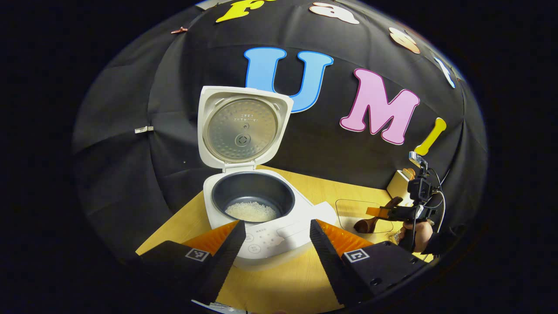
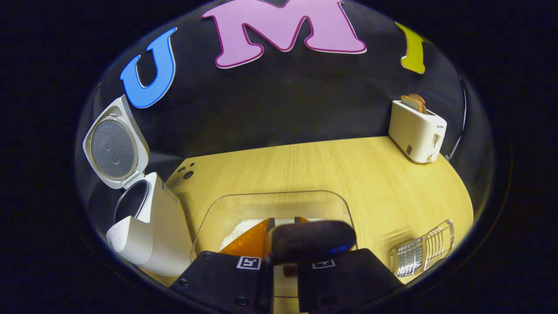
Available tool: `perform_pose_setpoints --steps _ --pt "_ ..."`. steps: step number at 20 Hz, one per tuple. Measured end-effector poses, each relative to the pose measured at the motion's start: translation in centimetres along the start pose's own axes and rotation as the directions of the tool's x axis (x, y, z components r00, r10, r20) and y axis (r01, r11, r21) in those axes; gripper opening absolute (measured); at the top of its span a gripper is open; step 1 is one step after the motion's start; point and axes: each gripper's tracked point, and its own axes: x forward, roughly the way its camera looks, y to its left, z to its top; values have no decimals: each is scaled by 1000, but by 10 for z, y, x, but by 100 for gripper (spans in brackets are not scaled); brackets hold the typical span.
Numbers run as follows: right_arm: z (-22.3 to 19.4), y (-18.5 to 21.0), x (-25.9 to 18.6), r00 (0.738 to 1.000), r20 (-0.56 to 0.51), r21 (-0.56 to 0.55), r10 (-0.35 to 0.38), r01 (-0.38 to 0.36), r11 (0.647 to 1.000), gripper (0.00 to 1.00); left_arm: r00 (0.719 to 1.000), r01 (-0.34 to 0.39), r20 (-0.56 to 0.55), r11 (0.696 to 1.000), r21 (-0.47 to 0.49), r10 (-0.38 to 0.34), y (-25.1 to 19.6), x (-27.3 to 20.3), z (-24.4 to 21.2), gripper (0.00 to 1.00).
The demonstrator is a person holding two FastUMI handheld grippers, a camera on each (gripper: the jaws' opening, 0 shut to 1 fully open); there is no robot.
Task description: Close the left gripper, press the button to open the rice cooker; take a wooden spoon from the chopstick holder with the right hand, scoop a spoonful of rice and pour it into the rice cooker, then put the wooden spoon back into the chopstick holder.
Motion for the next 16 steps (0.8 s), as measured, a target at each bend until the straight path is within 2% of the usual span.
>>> perform_pose_setpoints --steps 4,8,13,16 --pt "-4 12 -1 999 -41 103 31 -27 994 15 1000 0 -3 1000 -7 0 1 -3 -1 96" --pt "-3 24 -3 993 -75 220 87 -68 973 15 1000 -2 -3 1000 -5 2 2 -6 -1 96" --pt "0 37 -7 981 -101 388 164 -113 915 15 1000 -9 -2 1000 -8 9 4 -8 1 95" --pt "4 34 -9 980 -97 434 176 -118 893 14 1000 -14 7 1000 -4 14 5 -9 5 96"
